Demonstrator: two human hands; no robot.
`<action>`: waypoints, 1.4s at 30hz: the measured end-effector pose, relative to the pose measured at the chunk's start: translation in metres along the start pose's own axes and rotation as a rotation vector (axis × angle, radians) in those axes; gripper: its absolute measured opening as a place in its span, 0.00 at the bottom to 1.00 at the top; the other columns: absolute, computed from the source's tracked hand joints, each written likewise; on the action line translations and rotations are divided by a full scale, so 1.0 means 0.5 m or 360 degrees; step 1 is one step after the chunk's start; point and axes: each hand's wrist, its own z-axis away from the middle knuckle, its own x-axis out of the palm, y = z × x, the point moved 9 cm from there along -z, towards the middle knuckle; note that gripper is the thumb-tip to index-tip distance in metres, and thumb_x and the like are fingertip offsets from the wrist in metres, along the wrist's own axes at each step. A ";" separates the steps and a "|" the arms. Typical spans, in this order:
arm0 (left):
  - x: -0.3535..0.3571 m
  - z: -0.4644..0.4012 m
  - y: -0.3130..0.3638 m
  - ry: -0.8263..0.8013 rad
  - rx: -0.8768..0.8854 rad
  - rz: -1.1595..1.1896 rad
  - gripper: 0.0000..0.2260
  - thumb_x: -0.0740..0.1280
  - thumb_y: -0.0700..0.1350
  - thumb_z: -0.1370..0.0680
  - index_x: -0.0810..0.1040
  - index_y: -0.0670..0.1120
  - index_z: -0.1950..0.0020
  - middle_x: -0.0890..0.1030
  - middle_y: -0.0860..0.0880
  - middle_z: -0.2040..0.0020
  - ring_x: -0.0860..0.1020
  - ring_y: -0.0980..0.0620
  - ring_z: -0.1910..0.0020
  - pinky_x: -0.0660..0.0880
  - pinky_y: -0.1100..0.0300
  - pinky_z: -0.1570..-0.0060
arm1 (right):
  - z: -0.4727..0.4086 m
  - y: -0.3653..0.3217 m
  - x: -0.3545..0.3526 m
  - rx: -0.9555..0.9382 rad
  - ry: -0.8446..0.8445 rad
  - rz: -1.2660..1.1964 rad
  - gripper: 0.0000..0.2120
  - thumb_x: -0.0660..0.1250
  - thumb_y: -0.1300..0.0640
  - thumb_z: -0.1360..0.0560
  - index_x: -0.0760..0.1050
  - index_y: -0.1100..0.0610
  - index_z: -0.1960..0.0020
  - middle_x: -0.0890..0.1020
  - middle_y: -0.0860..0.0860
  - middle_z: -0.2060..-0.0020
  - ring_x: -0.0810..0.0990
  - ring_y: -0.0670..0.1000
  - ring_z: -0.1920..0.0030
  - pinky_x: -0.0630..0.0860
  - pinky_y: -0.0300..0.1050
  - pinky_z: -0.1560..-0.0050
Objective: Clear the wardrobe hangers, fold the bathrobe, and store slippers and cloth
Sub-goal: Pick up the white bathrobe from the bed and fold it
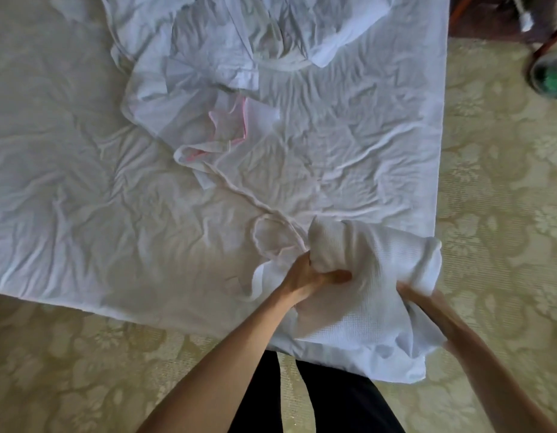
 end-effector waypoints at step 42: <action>-1.563 1.474 -0.909 0.2094 0.0335 0.1759 0.26 0.84 0.53 0.37 0.84 0.44 0.44 0.87 0.46 0.50 0.86 0.43 0.51 0.81 0.39 0.48 | 0.709 -0.245 2.358 -0.0517 -0.1703 0.1357 0.22 0.78 0.52 0.31 0.77 0.50 0.39 0.85 0.52 0.48 0.84 0.56 0.48 0.81 0.51 0.54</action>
